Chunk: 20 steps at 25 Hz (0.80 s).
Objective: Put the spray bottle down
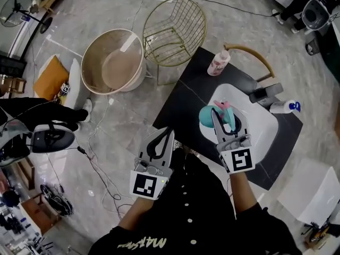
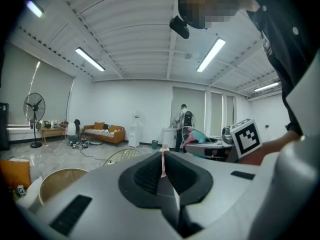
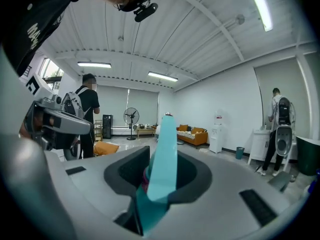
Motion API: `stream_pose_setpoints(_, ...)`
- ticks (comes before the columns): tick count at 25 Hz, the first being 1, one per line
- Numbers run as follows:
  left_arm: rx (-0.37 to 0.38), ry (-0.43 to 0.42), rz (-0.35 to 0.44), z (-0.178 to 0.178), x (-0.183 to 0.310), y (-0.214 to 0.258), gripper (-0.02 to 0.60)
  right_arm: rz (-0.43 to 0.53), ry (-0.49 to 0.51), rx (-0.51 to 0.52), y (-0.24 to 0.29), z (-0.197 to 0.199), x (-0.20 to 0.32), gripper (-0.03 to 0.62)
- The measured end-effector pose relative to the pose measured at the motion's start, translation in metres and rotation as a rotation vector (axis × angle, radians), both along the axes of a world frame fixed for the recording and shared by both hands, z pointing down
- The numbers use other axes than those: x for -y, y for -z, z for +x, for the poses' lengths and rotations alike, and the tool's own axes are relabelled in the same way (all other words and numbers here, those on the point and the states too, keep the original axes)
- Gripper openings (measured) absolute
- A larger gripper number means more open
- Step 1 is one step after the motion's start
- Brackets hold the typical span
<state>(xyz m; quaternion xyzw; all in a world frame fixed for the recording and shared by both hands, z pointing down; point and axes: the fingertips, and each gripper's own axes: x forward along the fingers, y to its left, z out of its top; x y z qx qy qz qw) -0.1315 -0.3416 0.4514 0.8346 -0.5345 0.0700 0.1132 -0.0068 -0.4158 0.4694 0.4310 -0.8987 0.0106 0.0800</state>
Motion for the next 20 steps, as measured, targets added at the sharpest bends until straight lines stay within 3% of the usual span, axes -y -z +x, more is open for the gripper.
stream_pose_setpoints(11,-0.007,0.007,-0.145,-0.003,-0.020,-0.080,0.023,-0.022,0.051,-0.072,-0.091,-0.047,0.049,0.107)
stream_pose_setpoints(20,-0.016,0.014,-0.220,-0.013,-0.033,-0.116,0.023,0.001,0.077,-0.083,-0.126,-0.079,0.070,0.107)
